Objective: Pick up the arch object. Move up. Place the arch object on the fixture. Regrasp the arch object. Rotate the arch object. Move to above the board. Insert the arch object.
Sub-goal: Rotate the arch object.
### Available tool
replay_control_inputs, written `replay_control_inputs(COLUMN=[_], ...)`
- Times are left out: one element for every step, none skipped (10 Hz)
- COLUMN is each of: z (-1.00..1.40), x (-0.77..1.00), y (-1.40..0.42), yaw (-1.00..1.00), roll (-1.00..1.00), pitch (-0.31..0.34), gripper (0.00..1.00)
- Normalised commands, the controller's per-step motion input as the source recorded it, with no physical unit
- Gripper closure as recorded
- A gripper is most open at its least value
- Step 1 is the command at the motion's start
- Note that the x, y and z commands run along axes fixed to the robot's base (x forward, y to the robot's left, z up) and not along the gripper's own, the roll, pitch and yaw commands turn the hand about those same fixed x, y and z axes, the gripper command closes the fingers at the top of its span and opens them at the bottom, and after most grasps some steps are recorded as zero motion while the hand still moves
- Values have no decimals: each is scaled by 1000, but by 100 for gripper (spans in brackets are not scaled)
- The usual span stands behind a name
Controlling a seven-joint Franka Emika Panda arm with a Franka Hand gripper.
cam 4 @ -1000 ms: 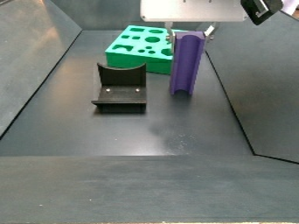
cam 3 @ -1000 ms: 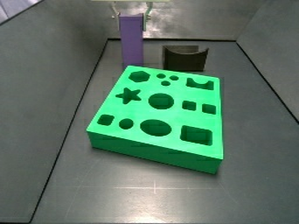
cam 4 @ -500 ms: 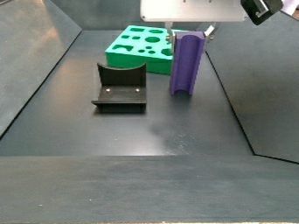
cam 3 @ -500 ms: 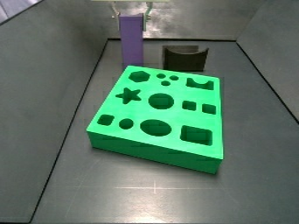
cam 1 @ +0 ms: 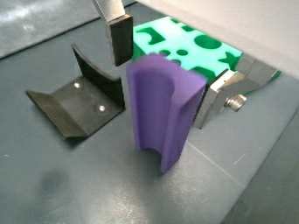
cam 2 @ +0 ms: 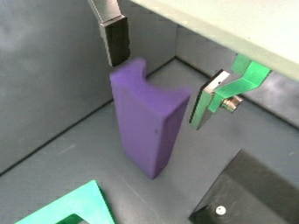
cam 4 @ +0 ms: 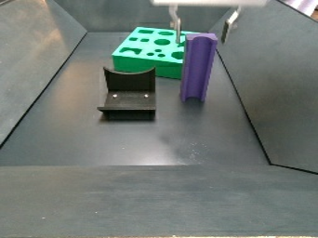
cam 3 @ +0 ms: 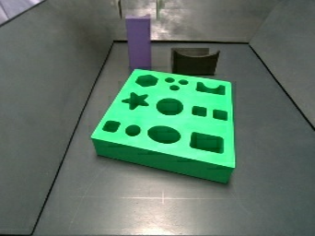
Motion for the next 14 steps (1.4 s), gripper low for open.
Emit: replay_control_inputs(z=[566, 449, 0, -95, -112, -75, -58, -56, -52, -49, -47, -45, -44, -44], x=[-10, -3, 0, 5, 40, 43, 45, 46, 48, 49, 50, 50, 50, 51], y=[-9, -7, 83, 84, 58, 38, 21, 16, 10, 8, 7, 7, 7, 6], yaw=[17, 16, 1000, 1000, 1000, 1000, 1000, 1000, 1000, 1000, 1000, 1000, 1000, 1000], roll=[5, -22, -6, -6, -6, -5, -5, -5, -5, -5, -5, -5, -5, -6], pitch=[53, 60, 6, 6, 5, 4, 4, 4, 4, 4, 4, 4, 4, 4], gripper=[0, 0, 0, 0, 0, 0, 0, 0, 0, 0, 0, 0, 0, 0])
